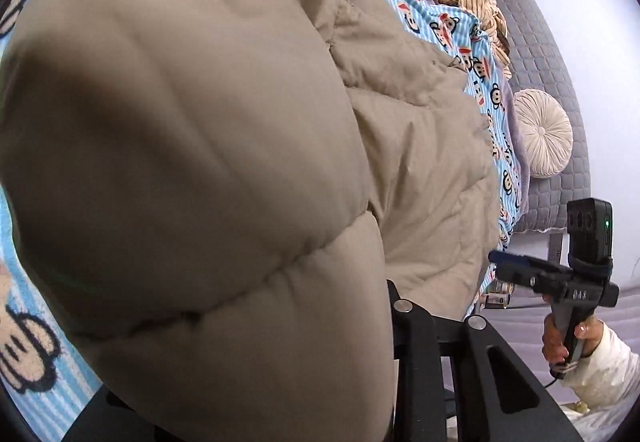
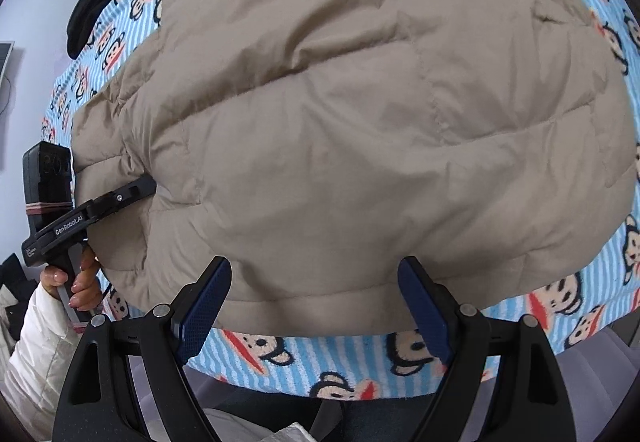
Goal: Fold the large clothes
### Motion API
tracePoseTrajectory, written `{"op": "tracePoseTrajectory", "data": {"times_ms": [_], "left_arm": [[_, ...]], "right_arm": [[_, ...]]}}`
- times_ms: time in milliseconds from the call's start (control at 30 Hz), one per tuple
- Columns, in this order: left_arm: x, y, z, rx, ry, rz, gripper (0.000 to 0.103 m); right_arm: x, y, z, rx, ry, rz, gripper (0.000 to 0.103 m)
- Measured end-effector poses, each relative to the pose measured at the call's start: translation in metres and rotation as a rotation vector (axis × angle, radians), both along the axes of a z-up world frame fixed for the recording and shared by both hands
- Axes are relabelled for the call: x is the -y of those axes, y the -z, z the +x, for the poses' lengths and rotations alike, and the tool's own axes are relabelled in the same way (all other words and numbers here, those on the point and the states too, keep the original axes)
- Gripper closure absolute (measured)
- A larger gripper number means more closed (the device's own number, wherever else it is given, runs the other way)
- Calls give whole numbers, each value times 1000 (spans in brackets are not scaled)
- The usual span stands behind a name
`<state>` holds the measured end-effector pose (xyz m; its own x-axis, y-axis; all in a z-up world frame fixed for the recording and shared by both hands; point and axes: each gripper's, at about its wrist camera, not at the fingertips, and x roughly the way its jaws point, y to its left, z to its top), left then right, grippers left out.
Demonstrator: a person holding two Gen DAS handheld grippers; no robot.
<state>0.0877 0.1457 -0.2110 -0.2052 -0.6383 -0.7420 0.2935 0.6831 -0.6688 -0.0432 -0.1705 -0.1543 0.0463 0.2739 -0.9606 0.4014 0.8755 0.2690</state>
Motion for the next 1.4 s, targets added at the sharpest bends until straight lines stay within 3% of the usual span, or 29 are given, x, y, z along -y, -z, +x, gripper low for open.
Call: {"op": "tracePoseTrajectory", "data": {"times_ms": [133, 167, 200, 233, 267, 400, 533, 700, 767, 833, 900, 1000, 1100, 1267, 1300, 1333, 1367, 1400], "left_arm": [[2, -22, -2, -5, -30, -18, 69], [4, -29, -4, -5, -39, -21, 69], [5, -36, -6, -5, -48, -24, 69], [9, -45, -8, -5, -55, -27, 70], [13, -54, -11, -2, -60, -29, 70], [42, -98, -24, 24, -51, -34, 70], [96, -135, -38, 41, -23, -19, 70], [178, -153, -56, 61, 50, 16, 69], [210, -153, -62, 90, 89, 64, 68], [233, -150, -65, 96, 109, 88, 53], [248, -149, -66, 100, 121, 98, 47], [264, -151, -65, 93, 153, 83, 32], [282, -147, -66, 78, 217, 92, 32], [321, -132, -72, 27, 329, 36, 29], [331, -126, -73, 14, 349, 19, 18], [342, -121, -72, 11, 360, 7, 15], [348, -115, -73, 19, 370, 11, 15], [352, -108, -73, 27, 375, 23, 15]], "right_arm": [[29, -15, 10, 101, 35, -49, 18], [34, -15, 11, 126, 44, -47, 33], [37, -15, 14, 150, 43, -48, 70], [38, -12, 18, 163, 31, -52, 89], [41, -7, 22, 168, 19, -52, 98], [47, 18, 36, 193, -22, 19, 98], [48, 44, 47, 204, -27, 126, 98], [59, 70, 49, 206, 6, 255, 103], [64, 80, 50, 209, 25, 301, 103], [68, 89, 50, 213, 50, 349, 103], [73, 96, 48, 215, 77, 399, 103], [84, 92, 43, 200, 102, 440, 103], [107, 72, 24, 210, 144, 460, 100], [156, 31, -32, 253, 200, 340, 98], [166, 26, -46, 255, 228, 321, 90], [175, 21, -60, 253, 256, 298, 81], [181, 18, -73, 254, 283, 283, 55], [187, 13, -87, 261, 312, 271, 36]]}}
